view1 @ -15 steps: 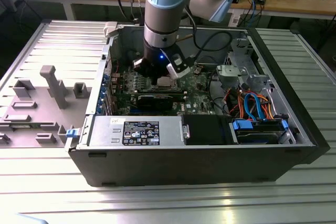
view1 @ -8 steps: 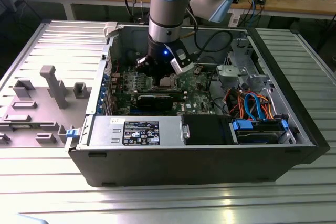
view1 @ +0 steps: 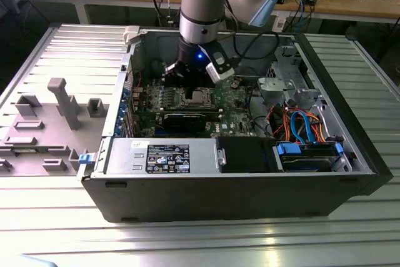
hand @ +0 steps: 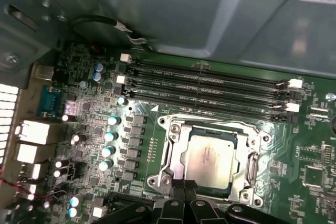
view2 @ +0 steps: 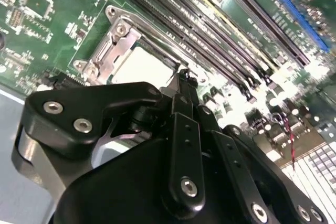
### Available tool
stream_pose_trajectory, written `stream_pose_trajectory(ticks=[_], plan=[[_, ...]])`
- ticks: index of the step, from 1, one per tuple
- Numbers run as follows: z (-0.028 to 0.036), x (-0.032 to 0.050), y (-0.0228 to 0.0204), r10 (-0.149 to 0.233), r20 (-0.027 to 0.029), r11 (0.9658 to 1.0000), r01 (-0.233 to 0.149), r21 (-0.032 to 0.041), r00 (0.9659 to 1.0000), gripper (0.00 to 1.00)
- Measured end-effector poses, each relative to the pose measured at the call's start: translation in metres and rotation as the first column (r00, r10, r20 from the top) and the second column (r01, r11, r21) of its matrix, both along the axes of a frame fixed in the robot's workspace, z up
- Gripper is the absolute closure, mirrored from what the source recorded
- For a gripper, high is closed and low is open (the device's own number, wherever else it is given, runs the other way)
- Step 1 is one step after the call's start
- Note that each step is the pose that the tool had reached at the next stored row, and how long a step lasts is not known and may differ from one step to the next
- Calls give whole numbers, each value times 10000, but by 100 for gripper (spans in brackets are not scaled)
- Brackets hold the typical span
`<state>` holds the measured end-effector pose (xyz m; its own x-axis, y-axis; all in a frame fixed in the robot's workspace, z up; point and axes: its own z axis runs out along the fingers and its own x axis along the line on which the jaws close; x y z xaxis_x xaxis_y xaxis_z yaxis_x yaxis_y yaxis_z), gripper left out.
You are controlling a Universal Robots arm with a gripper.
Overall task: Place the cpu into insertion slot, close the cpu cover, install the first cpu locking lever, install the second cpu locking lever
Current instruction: 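Install the second cpu locking lever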
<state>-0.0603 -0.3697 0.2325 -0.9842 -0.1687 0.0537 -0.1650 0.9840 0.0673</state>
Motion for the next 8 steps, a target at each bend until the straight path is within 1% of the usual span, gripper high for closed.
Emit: stream_pose_trajectory(ticks=[2,8], plan=[[38,-1,0,-1,1,10000,1,1,10000,89],[40,-1,0,-1,0,10000,1,4,10000,89]])
